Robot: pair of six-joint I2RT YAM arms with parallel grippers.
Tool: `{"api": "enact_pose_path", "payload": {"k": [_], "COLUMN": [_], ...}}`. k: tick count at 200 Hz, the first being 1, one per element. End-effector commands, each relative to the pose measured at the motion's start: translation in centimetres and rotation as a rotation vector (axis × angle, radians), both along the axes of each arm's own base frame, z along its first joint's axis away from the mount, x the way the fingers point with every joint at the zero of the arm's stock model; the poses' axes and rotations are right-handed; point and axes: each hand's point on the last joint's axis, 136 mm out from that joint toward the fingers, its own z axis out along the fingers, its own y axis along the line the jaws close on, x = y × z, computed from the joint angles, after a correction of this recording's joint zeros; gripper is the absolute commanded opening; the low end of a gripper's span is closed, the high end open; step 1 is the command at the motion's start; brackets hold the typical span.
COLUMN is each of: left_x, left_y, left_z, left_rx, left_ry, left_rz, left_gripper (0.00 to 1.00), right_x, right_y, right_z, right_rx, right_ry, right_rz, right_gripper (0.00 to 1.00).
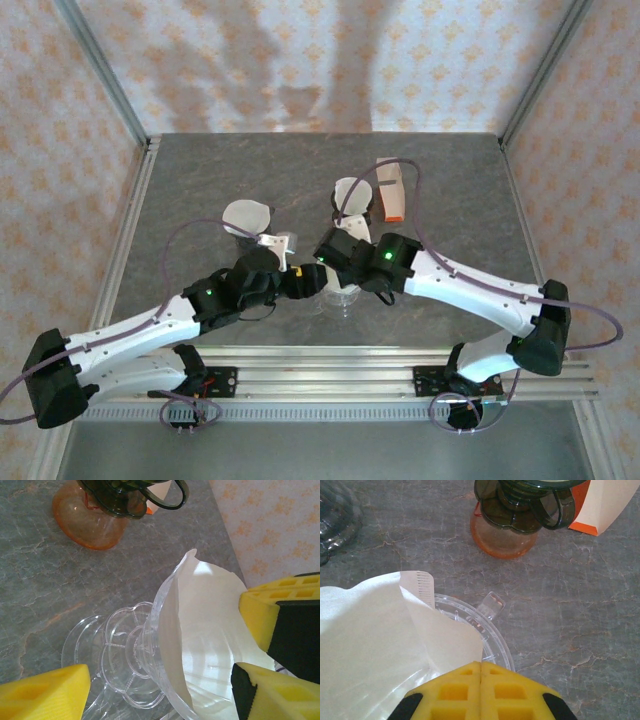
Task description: Place the coffee filter in the dripper
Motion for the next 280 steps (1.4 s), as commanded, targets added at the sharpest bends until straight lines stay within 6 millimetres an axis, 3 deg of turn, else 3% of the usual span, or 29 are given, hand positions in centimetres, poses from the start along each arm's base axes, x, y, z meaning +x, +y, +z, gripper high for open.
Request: {"api": "enact_pose_path", "payload": {"k": [1, 39, 124, 147, 186, 222, 253, 280], "left_x": [0.4, 0.2, -0.2, -0.2, -0.2, -0.2, -0.2, -0.2], "left_y": [0.0, 0.3, 0.6, 0.4, 0.1, -0.1, -0.1, 0.0], "left_z": [0.9, 0.3, -0.7, -0.8, -0.8, -0.9, -0.8, -1.1], "left_rx": [-0.027, -0.008, 0.037, 0.034, 0.025, 0.023, 0.024, 0.028], "left_ry": [-0.02, -0.004, 0.023, 0.029, 0.032, 0.035, 0.033, 0.038], "left_rz": [0.012, 0.015, 0.007, -0.002, -0.012, -0.017, -0.016, -0.013], "left_gripper": [0.73, 0.6, 0.51, 0.51, 0.51, 0.51, 0.51, 0.52], "right_x": [0.3, 0.3, 0.3, 0.4, 0.1, -0.4, -0.4, -0.9], "right_y": [-0.6, -0.6, -0.7, -1.0, -1.5, -1.7, -1.9, -0.4], "right_z": [-0.3, -0.2, 0.9, 2.0, 2.7, 1.6, 0.5, 0.0], "right_rx": [-0.058, -0.054, -0.019, 0.001, 0.035, 0.049, 0.079, 0.109], "right_ry": [-0.028, -0.03, -0.051, -0.071, -0.069, -0.023, 0.019, 0.084], "right_rz": [-0.002, -0.003, -0.014, -0.023, -0.033, -0.036, -0.048, 0.013], "right_gripper": [0.0, 0.0, 0.0, 0.08, 0.36, 0.37, 0.48, 0.57]}}
